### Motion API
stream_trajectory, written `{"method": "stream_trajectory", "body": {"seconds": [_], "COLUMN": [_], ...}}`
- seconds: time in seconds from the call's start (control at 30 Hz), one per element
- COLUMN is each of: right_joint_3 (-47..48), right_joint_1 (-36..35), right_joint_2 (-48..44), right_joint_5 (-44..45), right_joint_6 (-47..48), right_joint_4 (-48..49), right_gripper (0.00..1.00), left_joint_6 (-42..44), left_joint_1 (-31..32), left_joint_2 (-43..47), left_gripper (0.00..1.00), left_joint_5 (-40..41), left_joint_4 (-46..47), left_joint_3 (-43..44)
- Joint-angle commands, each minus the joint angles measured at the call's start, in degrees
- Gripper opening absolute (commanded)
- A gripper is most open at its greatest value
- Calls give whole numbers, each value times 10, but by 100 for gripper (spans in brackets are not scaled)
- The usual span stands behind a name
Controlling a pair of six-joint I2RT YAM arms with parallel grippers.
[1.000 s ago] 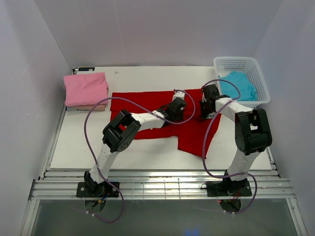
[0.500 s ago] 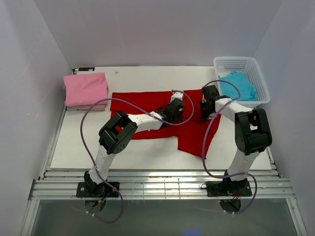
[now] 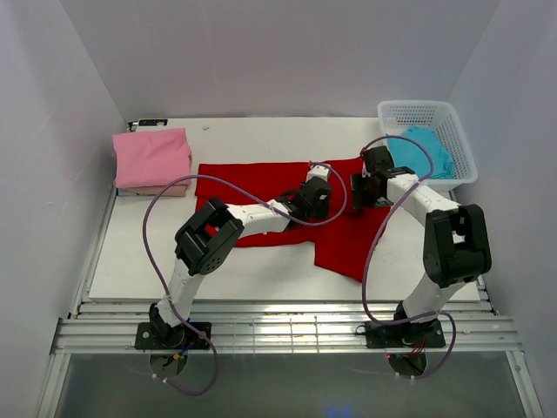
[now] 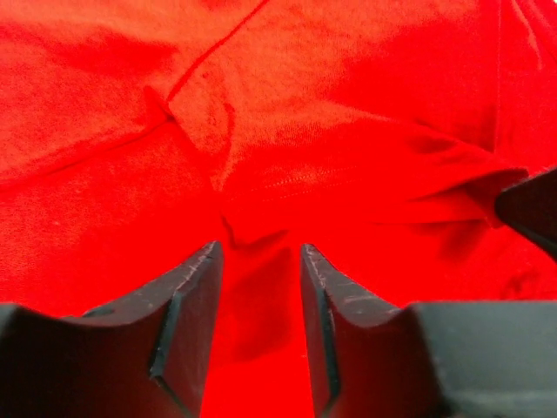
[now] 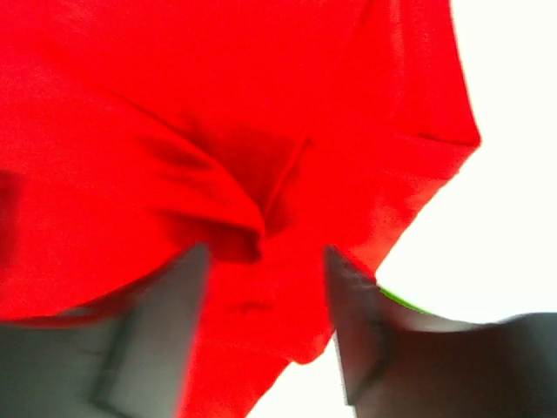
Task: Fold and stack the t-shirts
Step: Fold the tshirt
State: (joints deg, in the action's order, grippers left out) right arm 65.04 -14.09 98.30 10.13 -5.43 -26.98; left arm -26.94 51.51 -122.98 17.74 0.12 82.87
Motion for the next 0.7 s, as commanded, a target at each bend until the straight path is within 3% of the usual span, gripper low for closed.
{"method": "stream_trajectory", "body": {"seconds": [0.0, 0.07, 0.17, 0.2, 0.23, 0.27, 0.3, 0.33, 0.37, 0.67], "right_joint_3": [32, 48, 86, 96, 106, 126, 137, 148, 159, 283], "right_joint_1": [-3, -3, -2, -2, -2, -2, -2, -2, -2, 12], "right_joint_2": [-63, -69, -52, -32, -21, -7, 22, 37, 54, 220], "right_joint_5": [7, 3, 7, 8, 10, 10, 9, 8, 9, 22], "right_joint_6": [16, 24, 28, 28, 28, 27, 29, 31, 31, 35], "right_joint_4": [-5, 11, 18, 18, 22, 26, 34, 38, 42, 43], "right_gripper": [74, 75, 63, 38, 25, 13, 8, 8, 8, 8], "left_joint_6": [35, 47, 55, 55, 51, 45, 41, 29, 24, 10], "left_joint_1": [2, -4, -31, -40, -65, -80, -94, -125, -140, -250], "left_joint_2": [73, 85, 99, 101, 105, 109, 110, 111, 111, 72], "left_gripper": [53, 53, 53, 51, 46, 28, 14, 3, 0, 0], "left_joint_5": [27, 53, 75, 76, 75, 72, 69, 65, 59, 34], "left_joint_4": [4, 1, -24, -27, -28, -28, -32, -35, -38, -43], "left_joint_3": [19, 33, 37, 34, 30, 20, 14, 9, 5, -37]}}
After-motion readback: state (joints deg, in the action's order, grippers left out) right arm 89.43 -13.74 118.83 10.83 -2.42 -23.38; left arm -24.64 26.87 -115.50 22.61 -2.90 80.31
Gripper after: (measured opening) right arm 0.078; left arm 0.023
